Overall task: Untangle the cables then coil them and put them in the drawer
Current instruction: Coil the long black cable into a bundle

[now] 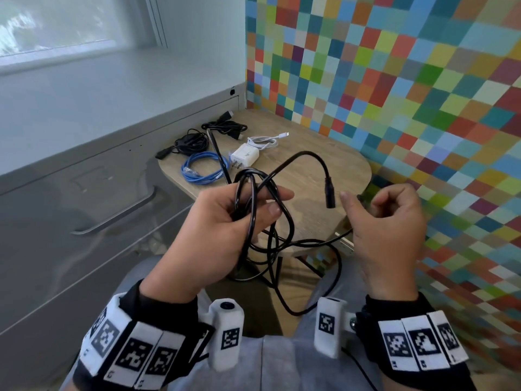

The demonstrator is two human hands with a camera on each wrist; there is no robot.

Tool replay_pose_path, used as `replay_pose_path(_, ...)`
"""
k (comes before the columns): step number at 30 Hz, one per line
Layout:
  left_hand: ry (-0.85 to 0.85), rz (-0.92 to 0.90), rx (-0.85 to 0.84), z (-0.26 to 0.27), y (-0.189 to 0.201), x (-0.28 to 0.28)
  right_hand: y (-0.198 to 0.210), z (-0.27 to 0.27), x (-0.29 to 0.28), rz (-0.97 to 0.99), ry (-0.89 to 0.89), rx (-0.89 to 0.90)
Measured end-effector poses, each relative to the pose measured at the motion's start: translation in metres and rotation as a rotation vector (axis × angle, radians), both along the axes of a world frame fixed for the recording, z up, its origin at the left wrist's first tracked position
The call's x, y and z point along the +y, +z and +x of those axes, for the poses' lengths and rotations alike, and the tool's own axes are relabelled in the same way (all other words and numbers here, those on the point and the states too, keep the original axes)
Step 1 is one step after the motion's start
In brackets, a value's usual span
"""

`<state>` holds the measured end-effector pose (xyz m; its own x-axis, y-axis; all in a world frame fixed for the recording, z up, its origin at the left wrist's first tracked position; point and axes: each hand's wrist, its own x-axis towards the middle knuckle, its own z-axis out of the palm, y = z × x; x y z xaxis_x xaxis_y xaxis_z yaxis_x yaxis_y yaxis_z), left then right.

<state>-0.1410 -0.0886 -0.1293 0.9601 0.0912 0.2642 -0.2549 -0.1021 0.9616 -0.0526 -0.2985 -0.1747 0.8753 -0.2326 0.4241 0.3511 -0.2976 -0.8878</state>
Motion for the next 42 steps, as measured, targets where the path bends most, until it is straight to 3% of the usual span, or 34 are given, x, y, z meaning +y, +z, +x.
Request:
replay_pose_path(5,0.002,0.008,-0.017,0.000,0.002,0.006,0.003,-0.015,0.014,-0.156,0.252,-0.114)
replay_pose_path(11,-0.161,0.183,0.030,-0.005,0.008,0.010,0.013,-0.023,0.026,0.083,0.382,-0.149)
replay_pose_path(17,-0.272,0.342,0.194,-0.006,0.011,0.014,0.017,-0.028,0.028,0.080,0.564,-0.118)
replay_pose_path(21,-0.210,0.280,0.225,-0.001,0.007,0.018,0.016,-0.034,0.030,0.032,0.655,-0.057)
replay_pose_path(30,-0.185,-0.210,0.263,0.001,0.000,0.026,0.009,-0.024,0.025,0.147,0.732,0.123)
replay_pose_path(38,-0.172,-0.095,0.327,-0.001,-0.004,0.016,0.011,-0.034,0.033,0.126,0.928,0.274)
replay_pose_path(42,-0.117,-0.055,0.283,0.000,-0.001,0.022,0.010,-0.031,0.029,0.139,0.895,0.253)
